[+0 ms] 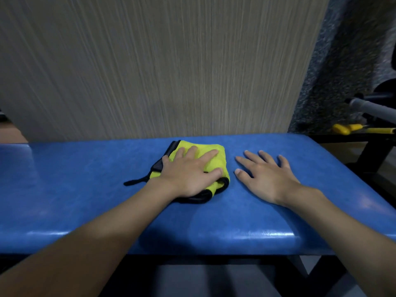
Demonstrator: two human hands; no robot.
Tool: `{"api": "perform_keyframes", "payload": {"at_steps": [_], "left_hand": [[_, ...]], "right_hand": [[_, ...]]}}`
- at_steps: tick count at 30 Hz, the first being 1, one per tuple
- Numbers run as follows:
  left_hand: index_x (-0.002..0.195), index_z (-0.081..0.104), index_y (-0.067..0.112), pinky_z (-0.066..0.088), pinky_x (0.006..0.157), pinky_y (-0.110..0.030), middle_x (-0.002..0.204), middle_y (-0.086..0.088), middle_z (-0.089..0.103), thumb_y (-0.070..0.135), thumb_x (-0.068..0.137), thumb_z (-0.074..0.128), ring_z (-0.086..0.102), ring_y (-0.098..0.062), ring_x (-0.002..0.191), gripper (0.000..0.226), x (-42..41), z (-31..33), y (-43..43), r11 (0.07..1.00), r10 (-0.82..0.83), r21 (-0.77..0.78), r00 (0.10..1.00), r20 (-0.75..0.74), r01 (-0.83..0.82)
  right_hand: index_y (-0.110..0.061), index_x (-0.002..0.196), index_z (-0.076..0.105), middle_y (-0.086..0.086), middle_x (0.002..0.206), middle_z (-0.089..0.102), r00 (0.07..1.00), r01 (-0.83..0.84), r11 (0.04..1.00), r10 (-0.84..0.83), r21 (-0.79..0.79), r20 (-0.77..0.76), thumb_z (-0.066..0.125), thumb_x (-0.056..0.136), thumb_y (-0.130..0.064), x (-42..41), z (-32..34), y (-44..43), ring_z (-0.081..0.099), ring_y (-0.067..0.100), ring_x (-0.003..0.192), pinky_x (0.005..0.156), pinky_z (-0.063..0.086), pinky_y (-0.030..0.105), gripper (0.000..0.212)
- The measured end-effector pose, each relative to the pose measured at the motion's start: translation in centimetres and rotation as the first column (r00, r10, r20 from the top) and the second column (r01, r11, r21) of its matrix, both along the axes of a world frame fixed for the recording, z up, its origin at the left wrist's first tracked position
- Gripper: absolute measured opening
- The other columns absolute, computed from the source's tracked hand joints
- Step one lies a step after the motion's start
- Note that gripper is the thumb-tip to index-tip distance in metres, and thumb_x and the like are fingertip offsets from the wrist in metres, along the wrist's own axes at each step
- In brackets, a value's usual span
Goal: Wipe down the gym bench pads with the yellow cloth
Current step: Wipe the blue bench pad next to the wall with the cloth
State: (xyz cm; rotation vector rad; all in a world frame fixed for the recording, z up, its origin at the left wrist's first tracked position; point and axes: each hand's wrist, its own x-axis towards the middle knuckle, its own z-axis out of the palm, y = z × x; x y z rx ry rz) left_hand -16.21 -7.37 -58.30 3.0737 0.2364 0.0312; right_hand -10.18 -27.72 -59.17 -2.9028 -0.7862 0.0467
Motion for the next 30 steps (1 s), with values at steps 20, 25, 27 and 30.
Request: {"api": "perform_keyframes", "payload": {"at_steps": [20,25,27,30], "left_hand": [[0.152,0.010,0.056,0.017,0.113,-0.066,0.165,0.000,0.015,0.073,0.090,0.019,0.010,-0.029,0.151,0.065,5.8,0.6,1.2,0.999,0.044,0.016,0.999,-0.015,-0.044],[0.152,0.005,0.055,0.011,0.115,-0.066,0.166,0.000,0.010,0.075,0.091,0.015,0.004,-0.029,0.152,0.066,-0.5,0.3,-0.2,1.000,-0.016,0.023,1.000,-0.023,0.016],[0.152,0.002,0.056,0.009,0.117,-0.064,0.167,0.001,0.006,0.074,0.092,0.016,0.000,-0.028,0.153,0.063,-3.5,0.2,-1.0,0.999,-0.032,0.021,0.999,-0.022,0.032],[0.151,-0.001,0.057,0.009,0.117,-0.062,0.168,0.003,0.003,0.074,0.093,0.016,-0.003,-0.027,0.154,0.063,-7.6,0.1,-1.9,0.998,-0.042,0.045,0.999,0.004,0.041]], "right_hand": [[-0.045,0.151,0.022,-0.015,0.163,0.012,1.000,0.003,0.999,-0.002,0.053,-0.007,0.021,0.098,-0.061,0.2,0.0,0.0,0.001,0.015,0.151,0.119,-0.003,0.054,0.056],[-0.045,0.152,0.025,-0.015,0.164,0.014,1.000,0.017,0.998,-0.017,0.052,-0.001,0.023,0.097,-0.063,0.1,0.1,0.1,0.004,0.015,0.151,0.119,-0.001,0.053,0.058],[-0.044,0.151,0.026,-0.014,0.163,0.015,1.000,0.021,0.998,-0.021,0.056,0.004,0.025,0.097,-0.063,0.1,0.1,0.1,0.007,0.016,0.151,0.119,0.000,0.053,0.058],[-0.043,0.151,0.029,-0.013,0.163,0.019,1.000,0.018,0.997,-0.019,0.075,0.015,0.027,0.097,-0.062,0.0,0.1,0.0,0.010,0.018,0.151,0.119,0.003,0.055,0.057]]}}
